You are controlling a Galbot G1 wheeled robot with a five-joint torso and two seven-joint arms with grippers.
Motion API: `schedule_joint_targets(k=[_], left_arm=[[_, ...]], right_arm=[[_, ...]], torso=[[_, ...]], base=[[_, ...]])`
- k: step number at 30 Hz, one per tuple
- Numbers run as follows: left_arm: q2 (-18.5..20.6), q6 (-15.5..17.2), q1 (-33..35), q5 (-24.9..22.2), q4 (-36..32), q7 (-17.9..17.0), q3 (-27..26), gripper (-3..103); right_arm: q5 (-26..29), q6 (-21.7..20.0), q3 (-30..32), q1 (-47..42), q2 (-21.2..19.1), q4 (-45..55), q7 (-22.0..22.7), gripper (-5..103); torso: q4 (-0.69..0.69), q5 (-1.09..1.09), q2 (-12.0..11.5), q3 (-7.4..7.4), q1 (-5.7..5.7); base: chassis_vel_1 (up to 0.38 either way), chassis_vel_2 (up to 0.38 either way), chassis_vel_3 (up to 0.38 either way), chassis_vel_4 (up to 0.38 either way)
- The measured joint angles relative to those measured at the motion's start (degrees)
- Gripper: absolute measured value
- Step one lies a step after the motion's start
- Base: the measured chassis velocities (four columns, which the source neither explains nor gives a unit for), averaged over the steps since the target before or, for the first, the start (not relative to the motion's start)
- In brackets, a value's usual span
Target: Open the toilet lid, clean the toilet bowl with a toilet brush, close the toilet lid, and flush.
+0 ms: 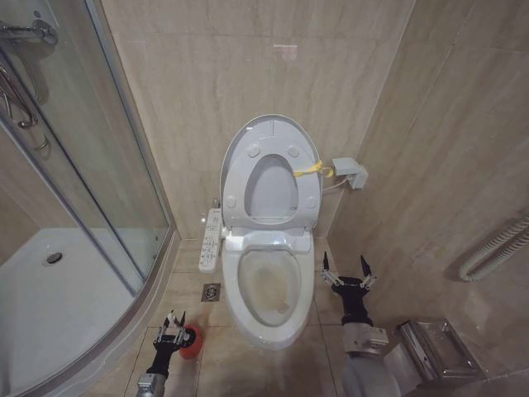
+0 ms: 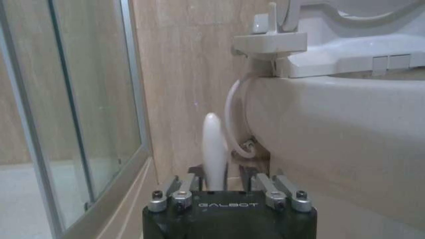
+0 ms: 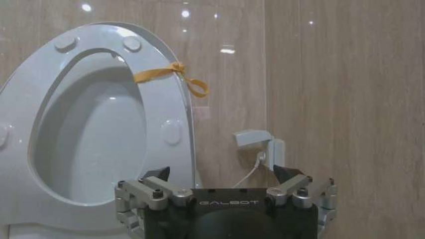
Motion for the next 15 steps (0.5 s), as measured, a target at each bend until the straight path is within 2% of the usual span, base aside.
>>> schedule_joint_targets(k=[1,7,8,12,15], left_arm=[[-0.02,-0.19,-0.24,0.07,0.39,0.15,-0.01,35],[-0.03,-0.89,-0.92,0.24,1.69,0.71,-0.18,35],[-0.01,-1.07,-0.98,0.25,1.84,0.87,-0.25,19],[0.15,-1.64,-0.81,0.28,1.64,1.3,-0.45,19],[0.38,-1.82,0.65,0.24,-0.96,1.49,-0.47,19]], right_arm=[[0.0,0.0,0.0,0.0,0.0,0.0,0.0,100],[0.0,0.0,0.0,0.0,0.0,0.0,0.0,100],[0.0,0.0,0.0,0.0,0.0,0.0,0.0,100],[0.0,0.0,0.0,0.0,0.0,0.0,0.0,100],[0.0,0.0,0.0,0.0,0.0,0.0,0.0,100]], torso=[[0.0,0.0,0.0,0.0,0.0],[0.0,0.0,0.0,0.0,0.0],[0.0,0.0,0.0,0.0,0.0],[0.0,0.0,0.0,0.0,0.0],[0.0,0.0,0.0,0.0,0.0]], base=[[0.0,0.0,0.0,0.0],[0.0,0.0,0.0,0.0],[0.0,0.0,0.0,0.0],[0.0,0.0,0.0,0.0],[0.0,0.0,0.0,0.0]])
